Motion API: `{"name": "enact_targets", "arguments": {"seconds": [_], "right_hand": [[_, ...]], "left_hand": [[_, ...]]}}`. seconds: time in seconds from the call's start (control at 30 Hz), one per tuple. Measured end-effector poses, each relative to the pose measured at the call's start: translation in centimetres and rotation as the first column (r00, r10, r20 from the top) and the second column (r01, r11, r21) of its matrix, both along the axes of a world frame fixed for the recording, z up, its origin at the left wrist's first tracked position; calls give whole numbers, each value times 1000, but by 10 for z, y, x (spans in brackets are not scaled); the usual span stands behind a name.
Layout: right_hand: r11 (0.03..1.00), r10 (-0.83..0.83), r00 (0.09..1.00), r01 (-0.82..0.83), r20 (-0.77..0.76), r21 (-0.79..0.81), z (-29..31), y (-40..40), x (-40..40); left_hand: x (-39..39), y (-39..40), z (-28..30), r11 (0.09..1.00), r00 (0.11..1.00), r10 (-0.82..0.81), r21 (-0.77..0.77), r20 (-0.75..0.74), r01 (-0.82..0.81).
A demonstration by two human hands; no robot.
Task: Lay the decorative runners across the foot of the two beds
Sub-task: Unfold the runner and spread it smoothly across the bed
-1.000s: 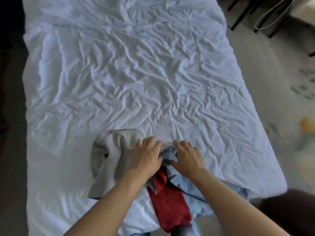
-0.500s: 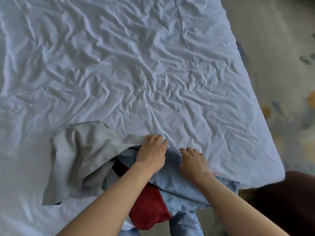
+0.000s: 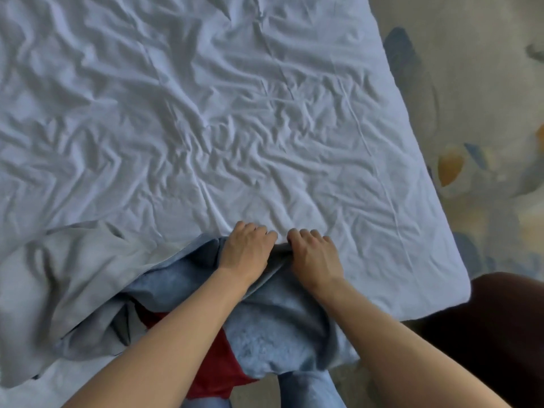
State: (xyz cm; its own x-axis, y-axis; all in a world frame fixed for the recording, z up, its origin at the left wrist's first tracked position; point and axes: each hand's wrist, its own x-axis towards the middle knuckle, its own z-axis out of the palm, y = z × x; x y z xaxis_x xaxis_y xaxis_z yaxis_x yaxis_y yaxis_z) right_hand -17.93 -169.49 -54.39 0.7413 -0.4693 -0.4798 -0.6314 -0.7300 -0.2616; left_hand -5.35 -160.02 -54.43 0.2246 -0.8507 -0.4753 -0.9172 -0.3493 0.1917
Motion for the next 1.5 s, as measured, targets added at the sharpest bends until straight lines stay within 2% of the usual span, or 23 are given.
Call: {"name": "enact_targets", "arguments": {"seconds": [0.13,0.33,0.47,0.6,0.7,0.8,0.93,1.0,1.07,1.17,1.33,1.5], "right_hand": [[999,5,1000,-5,5,-42,3,-32,9],[999,45,994,-48,-99,-20,-6,-46,-16],[998,5,996,-12,-93,-69,-10,-62,-20],[999,-33,991,34,-130,5,-14,-69,-20],[999,-25,995,28,-93,33,-16,-66,-25],[998,-64,998,64,-6,-7,-12,-72,-18],[982,-166,981,174,102,-71,-12,-91,-8],[970,-242,968,243,59,-6,-16,-99,-12],[975,-217,975,219,-43,39,-18,-103,-22],[982,-177,980,182,-87,48,-21,-104,-37],[982,-165,986,162,-25,-93,-18,-122,-30],[968,-142,990,133,-28,-213,-11,-164,-19]], "left_hand": [[14,-33,4,996,998,49,-73,49,-45],[-17,-41,-15,996,998,-62,-63,-32,60],[-13,-67,-12,996,997,-58,-64,44,61],[23,-83,-8,999,990,-34,-31,137,39],[29,-83,-11,999,996,-33,-22,87,35],[6,-89,-11,991,990,-133,-35,-47,131],[4,-110,-8,983,997,-67,-170,25,70],[24,-117,-3,977,997,6,-212,75,10],[46,-121,1,980,993,44,-200,109,-21],[56,-118,-1,986,999,30,-163,42,-23],[25,-132,-5,979,984,-121,-179,-130,97],[8,-149,-11,968,985,-149,-214,-90,127]]}}
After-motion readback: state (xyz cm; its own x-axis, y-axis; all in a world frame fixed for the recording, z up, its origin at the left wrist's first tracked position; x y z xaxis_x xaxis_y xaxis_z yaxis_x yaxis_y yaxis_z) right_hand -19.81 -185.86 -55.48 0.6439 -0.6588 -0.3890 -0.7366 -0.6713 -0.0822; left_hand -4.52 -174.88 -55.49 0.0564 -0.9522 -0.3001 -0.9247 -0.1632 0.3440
